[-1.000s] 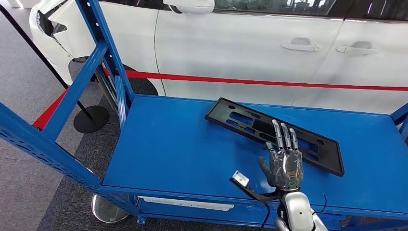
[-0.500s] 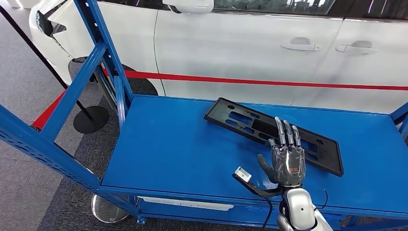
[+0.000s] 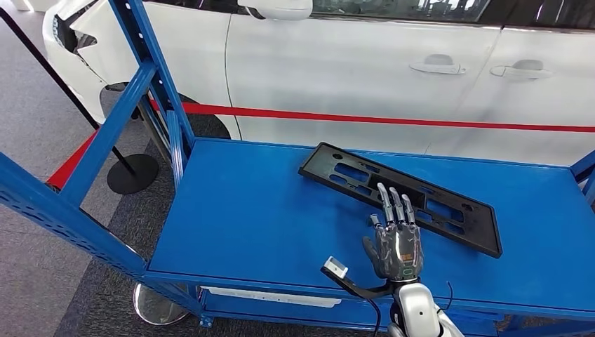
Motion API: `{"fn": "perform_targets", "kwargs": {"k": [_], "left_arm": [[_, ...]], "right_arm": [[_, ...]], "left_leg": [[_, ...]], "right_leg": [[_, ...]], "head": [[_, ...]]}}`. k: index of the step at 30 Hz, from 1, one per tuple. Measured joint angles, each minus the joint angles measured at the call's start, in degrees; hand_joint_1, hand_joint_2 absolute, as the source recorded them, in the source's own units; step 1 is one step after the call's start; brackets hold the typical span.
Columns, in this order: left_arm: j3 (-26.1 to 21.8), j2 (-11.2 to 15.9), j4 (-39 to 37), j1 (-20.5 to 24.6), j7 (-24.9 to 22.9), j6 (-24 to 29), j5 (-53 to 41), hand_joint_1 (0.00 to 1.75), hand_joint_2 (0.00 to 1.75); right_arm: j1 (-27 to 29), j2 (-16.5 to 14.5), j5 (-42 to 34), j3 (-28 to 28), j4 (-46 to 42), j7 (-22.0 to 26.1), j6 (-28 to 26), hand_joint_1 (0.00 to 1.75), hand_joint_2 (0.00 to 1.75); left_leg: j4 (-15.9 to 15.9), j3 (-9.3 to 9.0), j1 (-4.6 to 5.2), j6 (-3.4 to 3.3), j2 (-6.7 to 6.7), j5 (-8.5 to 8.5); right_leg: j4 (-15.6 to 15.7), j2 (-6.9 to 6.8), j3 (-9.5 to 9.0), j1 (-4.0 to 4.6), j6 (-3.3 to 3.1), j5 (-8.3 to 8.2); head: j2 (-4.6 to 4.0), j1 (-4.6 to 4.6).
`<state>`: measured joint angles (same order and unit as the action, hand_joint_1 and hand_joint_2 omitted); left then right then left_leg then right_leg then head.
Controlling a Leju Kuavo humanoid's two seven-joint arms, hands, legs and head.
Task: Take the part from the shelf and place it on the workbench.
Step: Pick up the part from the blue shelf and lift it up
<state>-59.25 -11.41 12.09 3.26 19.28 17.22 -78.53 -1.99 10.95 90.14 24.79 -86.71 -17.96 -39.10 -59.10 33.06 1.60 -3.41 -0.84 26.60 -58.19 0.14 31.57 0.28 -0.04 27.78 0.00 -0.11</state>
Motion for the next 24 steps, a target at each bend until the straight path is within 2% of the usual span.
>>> {"fn": "perform_targets", "kwargs": {"k": [1,7,11,16,20,24], "left_arm": [[0.0,0.0,0.0,0.0,0.0,0.0,0.0,0.0,1.75],[0.0,0.0,0.0,0.0,-0.1,0.0,-0.6,0.0,1.75],[0.0,0.0,0.0,0.0,-0.5,0.0,-0.7,0.0,1.75],[0.0,0.0,0.0,0.0,-0.7,-0.1,-0.8,0.0,1.75],[0.0,0.0,0.0,0.0,-0.8,-0.3,-0.8,0.0,1.75],[0.0,0.0,0.0,0.0,-1.0,-0.3,-0.6,0.0,1.75]], "right_arm": [[0.3,-0.2,0.0,-0.1,-0.5,1.1,-0.1,0.0,0.0],[2.2,-2.8,0.0,-4.1,-3.9,8.8,-0.5,0.0,0.0],[2.1,-3.1,-1.5,-5.4,-3.7,7.3,-0.5,0.0,1.75],[2.0,-2.8,-0.4,-5.4,-3.1,4.3,-0.5,0.0,1.75],[2.1,-2.8,-0.2,-5.3,-3.0,4.1,-0.5,1.75,1.75],[2.3,-3.1,-0.2,-4.8,-2.8,3.6,-0.5,1.75,1.75]], "left_leg": [[0.0,0.0,0.0,0.0,0.0,0.0],[0.0,0.0,0.0,0.0,0.0,0.0],[0.0,-0.01,0.0,0.0,0.01,0.0],[0.0,-0.01,0.01,0.0,0.01,0.0],[0.0,-0.01,0.0,0.0,0.0,0.0],[0.0,0.0,0.0,0.0,0.0,0.01]], "right_leg": [[0.0,0.0,0.0,0.0,0.0,0.0],[0.0,0.0,0.0,0.0,0.0,0.0],[0.0,0.01,-0.01,0.0,0.0,0.0],[0.0,0.02,-0.02,-0.01,0.0,0.0],[0.0,0.0,-0.01,0.0,0.0,0.0],[0.0,0.01,0.0,0.0,-0.01,0.01]], "head": [[0.0,0.0],[0.0,-0.02],[0.0,-0.02],[0.0,-0.01],[0.0,-0.01],[0.0,-0.02]]}}
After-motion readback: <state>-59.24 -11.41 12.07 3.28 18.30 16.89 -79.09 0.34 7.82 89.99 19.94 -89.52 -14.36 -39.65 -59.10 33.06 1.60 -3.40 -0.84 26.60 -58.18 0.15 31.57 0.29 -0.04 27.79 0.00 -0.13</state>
